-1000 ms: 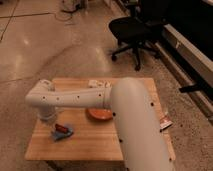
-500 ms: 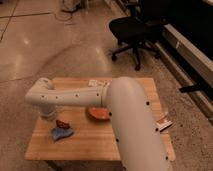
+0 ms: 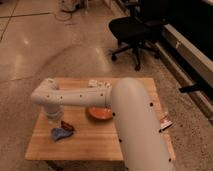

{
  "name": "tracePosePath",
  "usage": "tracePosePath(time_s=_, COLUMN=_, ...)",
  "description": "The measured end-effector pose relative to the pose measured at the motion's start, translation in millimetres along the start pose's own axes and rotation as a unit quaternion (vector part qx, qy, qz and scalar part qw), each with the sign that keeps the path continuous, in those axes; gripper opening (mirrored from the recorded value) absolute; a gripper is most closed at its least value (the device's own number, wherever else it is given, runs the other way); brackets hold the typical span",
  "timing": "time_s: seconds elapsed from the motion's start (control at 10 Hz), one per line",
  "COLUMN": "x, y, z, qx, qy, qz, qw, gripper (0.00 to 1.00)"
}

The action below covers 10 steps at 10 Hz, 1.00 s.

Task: Place the pepper on the white sponge

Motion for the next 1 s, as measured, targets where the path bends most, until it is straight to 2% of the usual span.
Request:
tracePosePath(time_s=0.4, x=-6.7, y=-3.1, z=-3.3, qx=0.017, qy=0.007, qz=0.002, qw=0.9998, gripper=0.75)
tracePosePath(time_s=0.7, x=-18.0, y=10.2, z=-38.8, qx=0.017, qy=0.049, qz=0.009, qw=0.9986, gripper=0.75)
tracePosePath(time_s=0.9, x=-37.3, y=23.8, z=-69.1, qx=0.015, qy=0.079, qz=0.021, qw=0.9965, gripper=0.75)
tracePosePath(time_s=1.0, x=-38.1, y=24.5, z=-71.2, qx=0.015, qy=0.082, qz=0.022, qw=0.9963, gripper=0.75)
